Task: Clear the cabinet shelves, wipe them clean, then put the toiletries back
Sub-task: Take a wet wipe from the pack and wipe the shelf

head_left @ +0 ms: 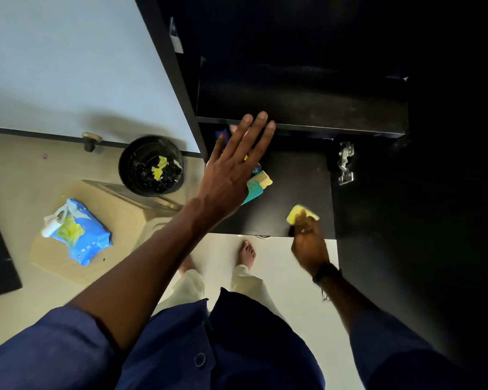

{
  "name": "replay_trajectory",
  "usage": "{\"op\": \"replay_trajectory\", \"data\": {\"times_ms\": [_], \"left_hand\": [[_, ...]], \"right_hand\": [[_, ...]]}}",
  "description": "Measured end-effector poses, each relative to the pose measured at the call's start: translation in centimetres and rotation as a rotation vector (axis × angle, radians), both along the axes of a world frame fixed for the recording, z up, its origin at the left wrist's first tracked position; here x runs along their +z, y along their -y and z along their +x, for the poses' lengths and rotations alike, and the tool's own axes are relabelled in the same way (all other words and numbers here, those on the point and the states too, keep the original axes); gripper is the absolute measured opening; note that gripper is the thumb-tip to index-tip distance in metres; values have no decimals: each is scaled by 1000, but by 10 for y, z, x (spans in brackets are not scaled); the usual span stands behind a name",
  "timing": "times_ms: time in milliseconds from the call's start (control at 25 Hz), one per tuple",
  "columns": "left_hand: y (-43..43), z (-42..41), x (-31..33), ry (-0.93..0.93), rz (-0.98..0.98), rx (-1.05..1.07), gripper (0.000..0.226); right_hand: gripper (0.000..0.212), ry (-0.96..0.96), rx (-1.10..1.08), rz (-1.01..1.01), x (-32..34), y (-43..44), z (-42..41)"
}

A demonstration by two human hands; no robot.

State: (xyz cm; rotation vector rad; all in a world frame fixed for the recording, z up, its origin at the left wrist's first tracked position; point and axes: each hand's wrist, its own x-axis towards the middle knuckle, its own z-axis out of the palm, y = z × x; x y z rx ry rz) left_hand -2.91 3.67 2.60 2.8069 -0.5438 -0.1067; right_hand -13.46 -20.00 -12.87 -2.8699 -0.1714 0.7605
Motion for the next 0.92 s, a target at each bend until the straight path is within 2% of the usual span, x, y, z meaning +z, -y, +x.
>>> {"op": "replay_trajectory", "data": {"times_ms": [40,120,160,280,360,520,600,640,720,800,920], "left_hand": [[1,-1,0,0,2,6,109],[3,-1,0,-2,1,19,109],[4,-1,0,-10,-2,28,110],[7,-2,0,-20,-5,54,112],[10,-3,-1,-9,-9,65,113],[13,-3,-4,6,-4,92,112],[13,-3,-6,19,0,93,112],[13,-2,-7,21,-1,92,114],[12,-2,-6,7,-15,91,118],[13,-2,-5,-4,-27,93,118],[14,-2,-3,-5,-33,97,114]], "right_hand": [[68,51,-32,-76,-1,11,26],[59,-14,58,-256,7,17,85],[62,-53,86,-299,6,17,115],[75,-61,-19,-199,-5,9,187],[64,-43,-43,-92,-9,-10,210],[62,-28,109,194,-10,-51,191],[56,27,232,255,-13,-41,159],[54,83,226,263,-15,-27,145],[55,108,86,220,-15,8,132],[63,79,-33,70,-17,34,135],[69,35,-218,-27,-16,18,171]]}}
